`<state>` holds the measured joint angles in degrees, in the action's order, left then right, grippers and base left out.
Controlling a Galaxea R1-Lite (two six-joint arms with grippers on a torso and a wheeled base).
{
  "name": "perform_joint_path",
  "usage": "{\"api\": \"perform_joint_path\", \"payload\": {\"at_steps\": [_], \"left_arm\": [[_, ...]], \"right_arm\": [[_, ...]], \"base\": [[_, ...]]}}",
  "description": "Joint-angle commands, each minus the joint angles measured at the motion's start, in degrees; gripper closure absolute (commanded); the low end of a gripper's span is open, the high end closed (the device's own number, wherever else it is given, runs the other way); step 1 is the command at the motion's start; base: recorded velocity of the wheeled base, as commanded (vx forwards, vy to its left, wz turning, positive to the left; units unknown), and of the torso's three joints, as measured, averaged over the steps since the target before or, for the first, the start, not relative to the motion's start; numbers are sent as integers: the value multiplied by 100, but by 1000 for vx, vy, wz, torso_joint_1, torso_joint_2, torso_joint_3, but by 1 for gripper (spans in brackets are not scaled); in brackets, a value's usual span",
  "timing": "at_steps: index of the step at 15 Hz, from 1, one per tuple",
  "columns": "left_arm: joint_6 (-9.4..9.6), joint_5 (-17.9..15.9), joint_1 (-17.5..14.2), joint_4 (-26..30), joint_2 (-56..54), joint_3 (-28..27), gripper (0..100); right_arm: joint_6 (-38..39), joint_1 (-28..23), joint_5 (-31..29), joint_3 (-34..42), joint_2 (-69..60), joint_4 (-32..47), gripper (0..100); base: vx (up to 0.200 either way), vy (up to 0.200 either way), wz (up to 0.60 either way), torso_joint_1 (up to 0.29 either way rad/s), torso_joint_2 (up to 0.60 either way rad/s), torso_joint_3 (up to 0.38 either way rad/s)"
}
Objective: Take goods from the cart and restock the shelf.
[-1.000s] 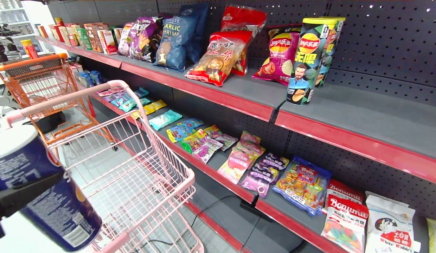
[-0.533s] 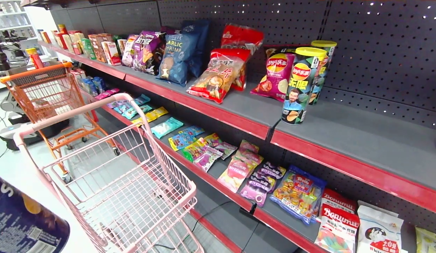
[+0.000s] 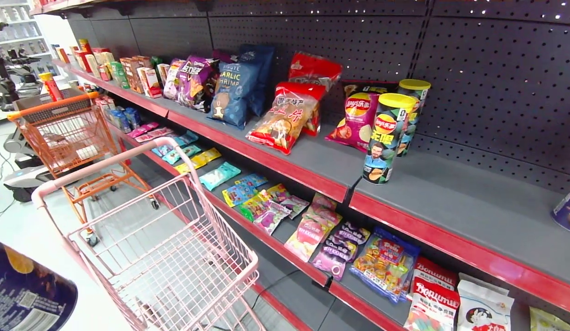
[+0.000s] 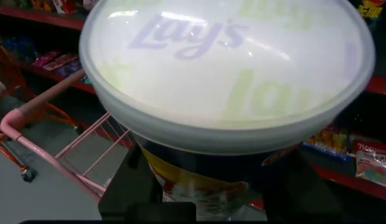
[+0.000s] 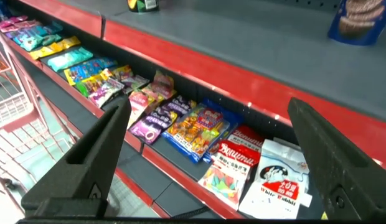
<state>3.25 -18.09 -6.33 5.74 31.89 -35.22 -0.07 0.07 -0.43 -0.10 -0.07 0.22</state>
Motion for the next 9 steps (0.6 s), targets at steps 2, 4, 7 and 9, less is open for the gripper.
{"api": "perform_joint_path", "payload": {"at_steps": [2,4,7,9], "left_arm": [[8,-1,0,-3,54,-3,100],[8,-1,0,-3,54,-11,100],[26,-1,0,-3,80,-11,100],[44,-1,0,-3,98,-3,100]], "right_arm": [[-1,1,8,1,7,4,0],[-1,1,-1,1,7,-4,0],[7,1,-1,1,7,4,0],[7,1,-1,1,7,4,0]], "base": [[0,0,0,159,-378,-220],[0,0,0,166,-376,-215],[0,0,0,163,-349,-201],[0,0,0,166,-361,-198]]}}
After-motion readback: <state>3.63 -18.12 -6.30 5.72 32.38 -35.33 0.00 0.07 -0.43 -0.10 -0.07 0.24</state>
